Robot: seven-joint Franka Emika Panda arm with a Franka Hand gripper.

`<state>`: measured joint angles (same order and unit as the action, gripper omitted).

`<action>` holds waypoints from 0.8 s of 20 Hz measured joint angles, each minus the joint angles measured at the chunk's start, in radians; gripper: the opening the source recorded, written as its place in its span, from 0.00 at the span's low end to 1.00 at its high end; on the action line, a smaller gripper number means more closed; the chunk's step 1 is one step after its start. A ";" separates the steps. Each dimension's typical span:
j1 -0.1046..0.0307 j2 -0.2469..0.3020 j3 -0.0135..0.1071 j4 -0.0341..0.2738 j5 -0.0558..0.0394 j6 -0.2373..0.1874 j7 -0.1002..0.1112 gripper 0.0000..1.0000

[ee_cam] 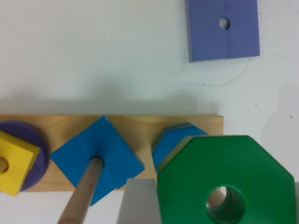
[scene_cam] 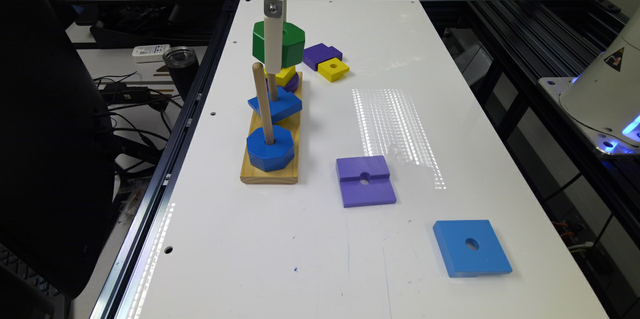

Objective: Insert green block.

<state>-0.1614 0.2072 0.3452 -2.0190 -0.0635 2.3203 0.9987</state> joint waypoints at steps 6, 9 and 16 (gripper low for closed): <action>0.000 0.002 0.000 0.003 0.0000 0.001 0.000 0.00; 0.000 0.006 0.000 0.008 0.0000 0.001 0.000 0.00; 0.001 0.029 0.003 0.036 -0.0004 0.001 0.000 0.00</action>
<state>-0.1606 0.2366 0.3482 -1.9828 -0.0639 2.3218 0.9988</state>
